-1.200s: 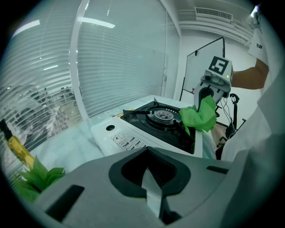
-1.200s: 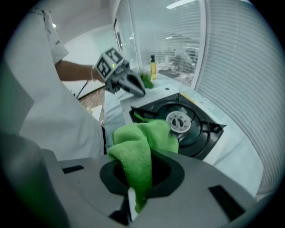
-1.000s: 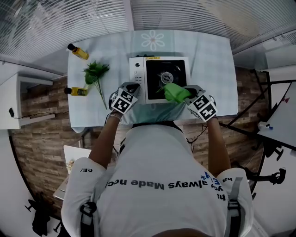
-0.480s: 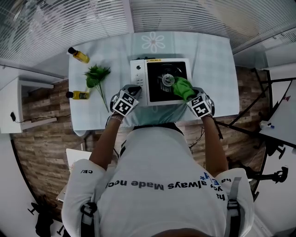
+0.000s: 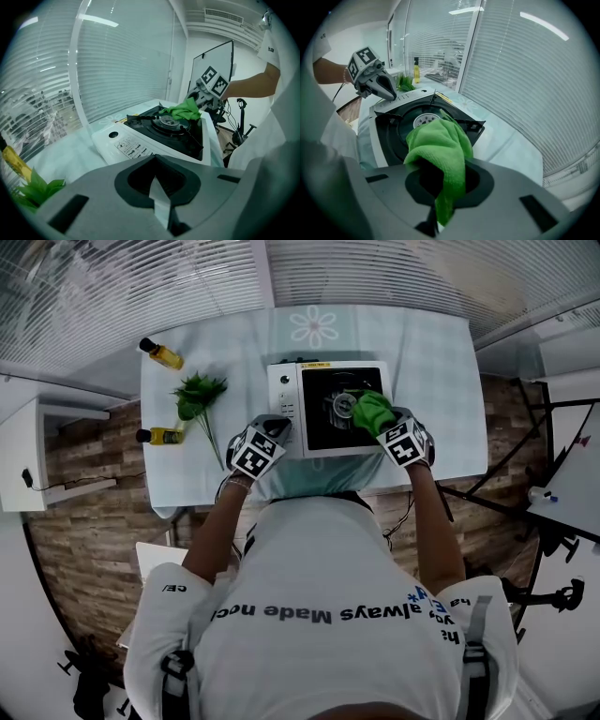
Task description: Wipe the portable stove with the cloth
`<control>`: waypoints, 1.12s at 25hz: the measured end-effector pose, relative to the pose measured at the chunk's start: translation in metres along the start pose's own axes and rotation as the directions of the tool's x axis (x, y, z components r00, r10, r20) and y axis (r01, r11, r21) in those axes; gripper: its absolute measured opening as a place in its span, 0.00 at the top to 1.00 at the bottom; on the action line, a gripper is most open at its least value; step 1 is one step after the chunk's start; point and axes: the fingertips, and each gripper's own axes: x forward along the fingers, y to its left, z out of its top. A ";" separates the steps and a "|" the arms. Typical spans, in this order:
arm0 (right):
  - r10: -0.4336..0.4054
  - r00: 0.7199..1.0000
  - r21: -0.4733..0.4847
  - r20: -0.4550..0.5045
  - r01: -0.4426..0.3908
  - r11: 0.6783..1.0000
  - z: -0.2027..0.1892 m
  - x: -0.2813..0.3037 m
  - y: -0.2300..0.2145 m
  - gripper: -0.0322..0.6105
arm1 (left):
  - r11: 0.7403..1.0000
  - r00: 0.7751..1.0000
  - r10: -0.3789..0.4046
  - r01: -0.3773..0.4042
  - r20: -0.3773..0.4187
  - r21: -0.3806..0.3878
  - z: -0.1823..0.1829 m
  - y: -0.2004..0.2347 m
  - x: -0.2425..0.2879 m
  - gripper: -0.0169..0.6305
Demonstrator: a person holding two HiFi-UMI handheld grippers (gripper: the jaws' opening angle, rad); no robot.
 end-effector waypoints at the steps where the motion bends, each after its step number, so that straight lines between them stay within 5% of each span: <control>1: -0.009 1.000 -0.005 -0.001 0.009 1.000 0.003 0.003 -0.003 0.91 | 1.000 1.000 -0.002 0.002 0.000 0.000 0.000 0.000 0.000 0.95; 19: -0.117 0.993 -0.109 0.015 0.118 0.987 0.051 0.026 -0.042 0.91 | 1.000 0.999 -0.026 0.026 0.018 0.005 0.001 0.000 0.000 0.95; 28: -0.226 0.961 -0.142 0.162 0.249 0.958 0.115 -0.006 -0.071 0.91 | 1.000 0.999 -0.030 0.030 0.012 0.003 0.001 -0.001 0.000 0.95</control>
